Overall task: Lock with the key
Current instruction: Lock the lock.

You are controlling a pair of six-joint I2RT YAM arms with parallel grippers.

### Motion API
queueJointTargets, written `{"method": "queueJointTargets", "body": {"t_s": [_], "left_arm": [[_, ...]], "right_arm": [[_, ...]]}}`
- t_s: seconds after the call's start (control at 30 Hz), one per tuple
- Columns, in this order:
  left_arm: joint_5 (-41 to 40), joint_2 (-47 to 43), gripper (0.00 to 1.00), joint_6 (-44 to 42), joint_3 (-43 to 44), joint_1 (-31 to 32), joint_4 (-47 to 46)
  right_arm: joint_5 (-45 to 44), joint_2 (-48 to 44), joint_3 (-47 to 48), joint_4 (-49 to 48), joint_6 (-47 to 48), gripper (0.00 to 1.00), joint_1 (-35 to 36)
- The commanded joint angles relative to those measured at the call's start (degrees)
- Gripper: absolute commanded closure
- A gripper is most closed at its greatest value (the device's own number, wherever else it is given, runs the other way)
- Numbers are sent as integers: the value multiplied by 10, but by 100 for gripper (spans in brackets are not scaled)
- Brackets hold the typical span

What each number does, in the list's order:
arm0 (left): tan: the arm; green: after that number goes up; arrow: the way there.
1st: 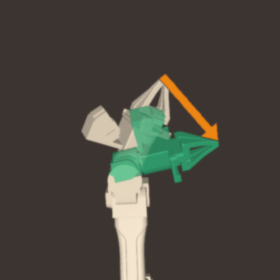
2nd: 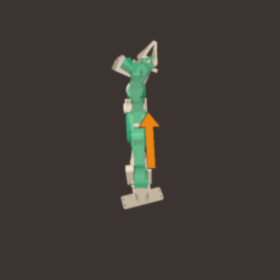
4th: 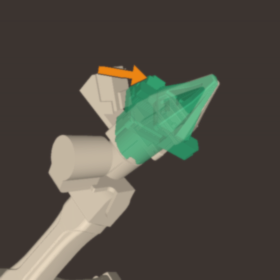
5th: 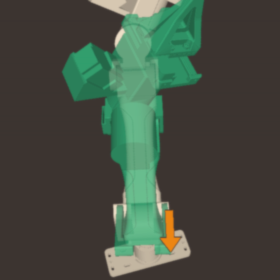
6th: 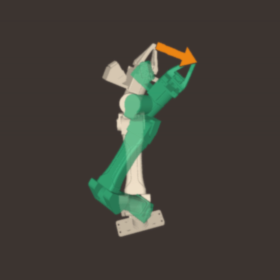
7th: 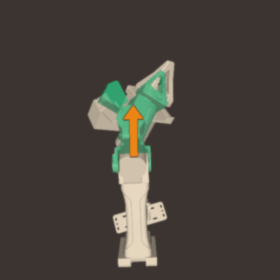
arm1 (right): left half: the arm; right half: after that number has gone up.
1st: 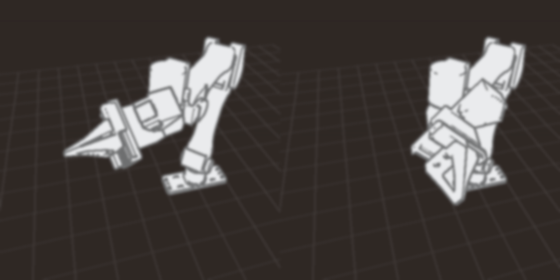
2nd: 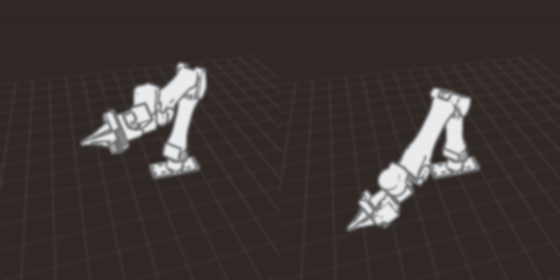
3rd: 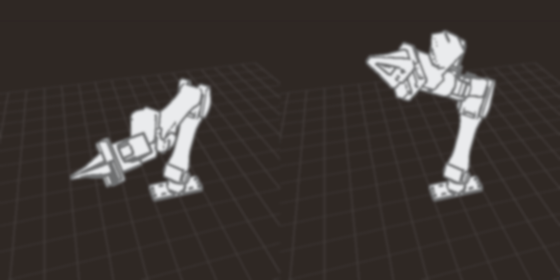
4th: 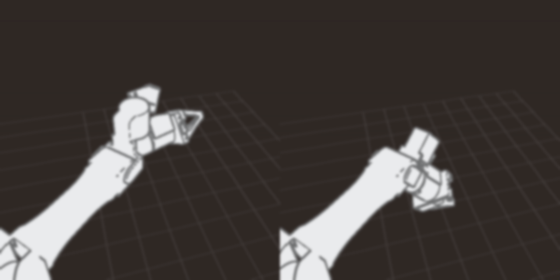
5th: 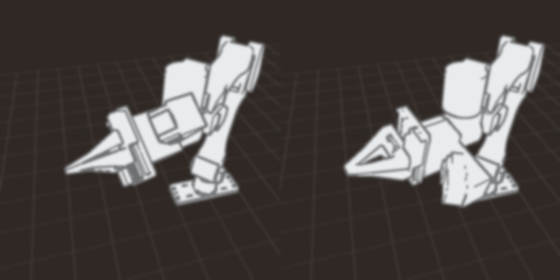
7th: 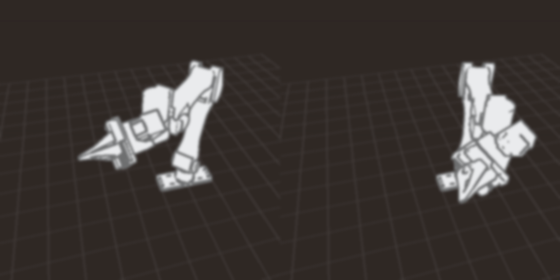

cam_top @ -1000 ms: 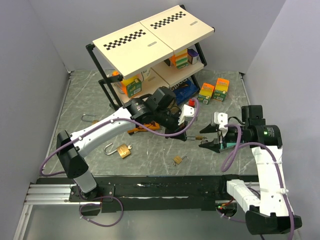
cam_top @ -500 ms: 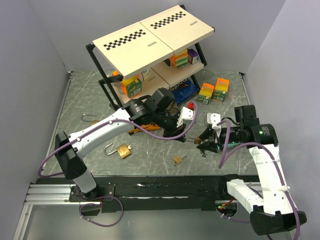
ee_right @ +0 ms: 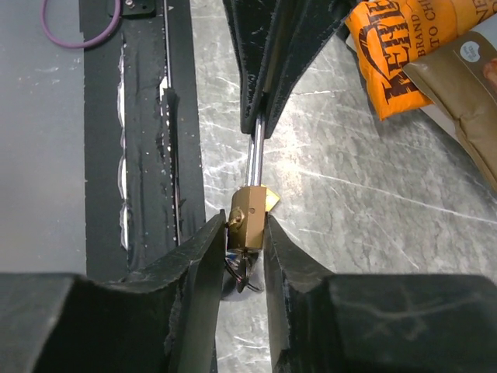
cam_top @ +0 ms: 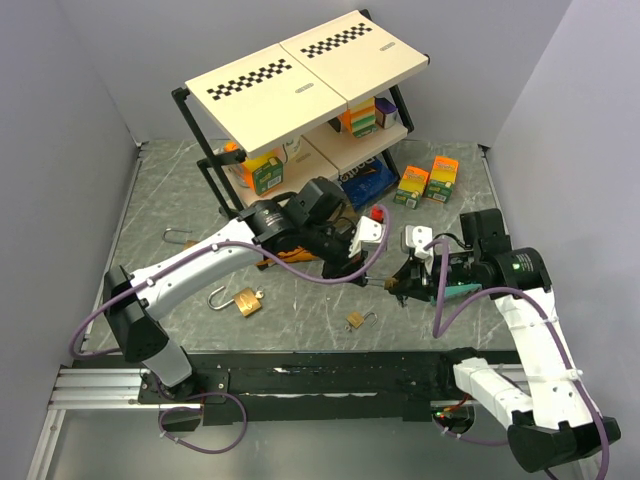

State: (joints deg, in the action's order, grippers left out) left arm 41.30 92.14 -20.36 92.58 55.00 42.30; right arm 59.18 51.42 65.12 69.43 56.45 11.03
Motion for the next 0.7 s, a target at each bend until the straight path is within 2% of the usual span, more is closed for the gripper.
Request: {"method": "queueJointTargets", "body": {"t_s": [0.0,0.1,0.27,0.67], "left_arm": [[26,-35,99,-7,-1,2,-47],[33,-36,99,1,-1,2,-54],[47,-24,99,23,11,3,-75],[10,-51,99,55,-33,5,-174]], "right_arm": [[-5,0,-8,-18,-15,71,13],[-3,4,-8,-27,-24,76,19],[11,19,-6,-54,-56,99,42],[60,45,10,-59,-121,100,63]]}}
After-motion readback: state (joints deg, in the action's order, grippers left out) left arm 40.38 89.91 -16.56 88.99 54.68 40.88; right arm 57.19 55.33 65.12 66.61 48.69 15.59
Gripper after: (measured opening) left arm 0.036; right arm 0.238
